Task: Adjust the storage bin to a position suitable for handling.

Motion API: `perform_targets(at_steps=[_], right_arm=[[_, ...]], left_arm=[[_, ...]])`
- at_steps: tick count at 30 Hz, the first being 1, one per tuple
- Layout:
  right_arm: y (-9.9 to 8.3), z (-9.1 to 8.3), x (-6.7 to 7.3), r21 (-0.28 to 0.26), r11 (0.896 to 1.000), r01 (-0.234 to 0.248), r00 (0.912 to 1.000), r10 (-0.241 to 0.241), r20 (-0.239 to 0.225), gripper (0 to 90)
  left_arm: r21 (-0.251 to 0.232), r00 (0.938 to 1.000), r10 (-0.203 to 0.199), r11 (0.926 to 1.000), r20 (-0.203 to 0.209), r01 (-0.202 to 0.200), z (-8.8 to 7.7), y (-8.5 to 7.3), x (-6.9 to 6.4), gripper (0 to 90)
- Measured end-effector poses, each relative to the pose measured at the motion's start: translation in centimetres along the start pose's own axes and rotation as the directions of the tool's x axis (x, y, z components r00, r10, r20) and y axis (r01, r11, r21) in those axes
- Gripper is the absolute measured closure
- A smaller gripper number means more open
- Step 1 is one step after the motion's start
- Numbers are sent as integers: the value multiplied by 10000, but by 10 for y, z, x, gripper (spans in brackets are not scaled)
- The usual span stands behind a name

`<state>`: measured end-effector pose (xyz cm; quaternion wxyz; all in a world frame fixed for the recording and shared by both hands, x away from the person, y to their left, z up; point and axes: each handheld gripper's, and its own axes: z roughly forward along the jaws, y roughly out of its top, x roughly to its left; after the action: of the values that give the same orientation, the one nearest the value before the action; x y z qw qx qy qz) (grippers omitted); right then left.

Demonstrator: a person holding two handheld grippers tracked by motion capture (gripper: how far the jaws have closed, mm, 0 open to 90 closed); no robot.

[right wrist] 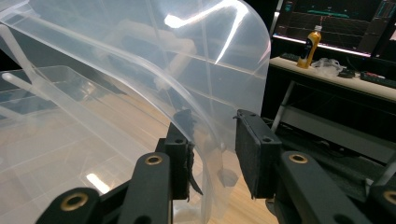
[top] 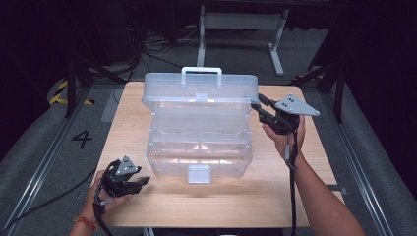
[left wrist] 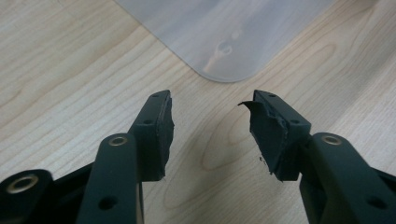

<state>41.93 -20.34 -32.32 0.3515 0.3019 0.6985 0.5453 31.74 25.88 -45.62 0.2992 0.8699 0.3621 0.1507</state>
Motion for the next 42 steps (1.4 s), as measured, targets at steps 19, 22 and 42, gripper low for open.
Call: perform_targets(at_steps=[19,22,42], right_arm=[[7,10,-4,37,9999,-102,9986,100,520,753],[9,12,-6,63,9999,-136,9984,132,557,761],[18,29,-19,208,9997,-147,9972,132,735,816]], left_arm=[[179,9983,-421,9990,395,415,10,-10,2,344],[60,9982,-441,9990,409,438,9,-14,4,293],[-666,9985,-398,9969,383,423,14,-22,9,170]])
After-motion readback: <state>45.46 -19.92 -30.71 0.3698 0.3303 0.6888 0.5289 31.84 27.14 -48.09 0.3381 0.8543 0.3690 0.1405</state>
